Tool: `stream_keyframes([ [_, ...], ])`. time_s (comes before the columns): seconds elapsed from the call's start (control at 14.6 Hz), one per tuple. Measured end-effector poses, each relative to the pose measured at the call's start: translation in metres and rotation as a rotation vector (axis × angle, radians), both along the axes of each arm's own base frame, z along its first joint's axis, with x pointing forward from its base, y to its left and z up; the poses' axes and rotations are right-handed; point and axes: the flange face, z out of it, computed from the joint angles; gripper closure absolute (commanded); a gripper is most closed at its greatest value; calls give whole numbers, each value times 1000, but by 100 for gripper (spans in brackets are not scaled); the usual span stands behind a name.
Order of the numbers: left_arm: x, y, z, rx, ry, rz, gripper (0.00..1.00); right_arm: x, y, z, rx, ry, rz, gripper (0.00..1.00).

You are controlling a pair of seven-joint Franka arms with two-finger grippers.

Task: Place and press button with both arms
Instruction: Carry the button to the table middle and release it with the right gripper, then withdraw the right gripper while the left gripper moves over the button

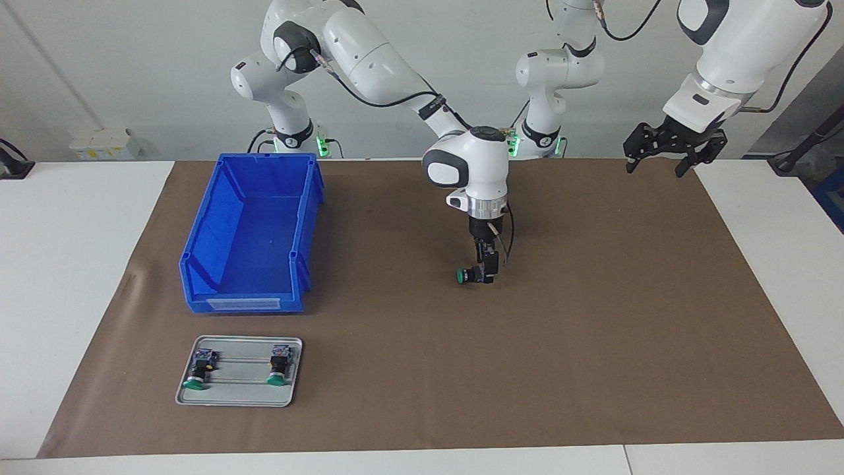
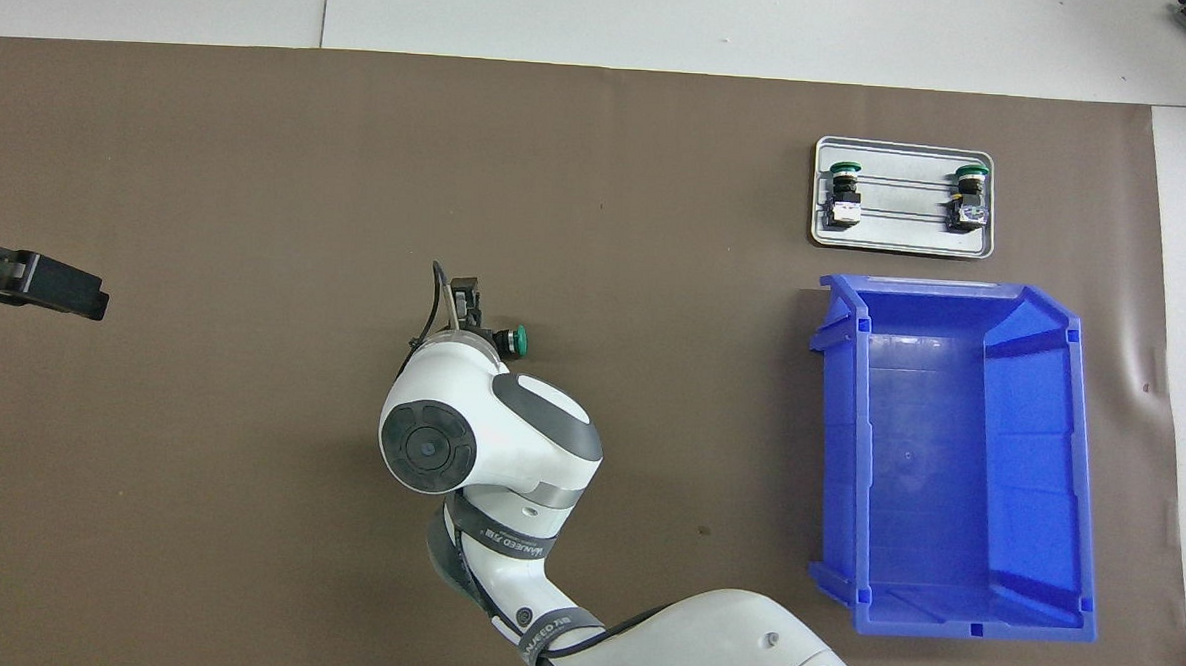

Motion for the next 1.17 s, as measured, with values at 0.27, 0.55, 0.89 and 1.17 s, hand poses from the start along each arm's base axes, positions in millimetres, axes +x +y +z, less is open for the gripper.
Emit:
stream_keyframes([
  [0.27,9,-25,0,-6,-87,-94,1,45,-85,97,-44,-76,102,0],
  [0.55,11,-67,-18,-11,-123,-255,2,66,-186,144,-211,-29,303,0],
  [0.89,7,-115,-38,-35,-112,-576,2,98,-333,187,-272,73,595,0],
  [1.17,21,-169,-92,-68,-105,-801,1,83,-433,231,-333,160,783,0],
])
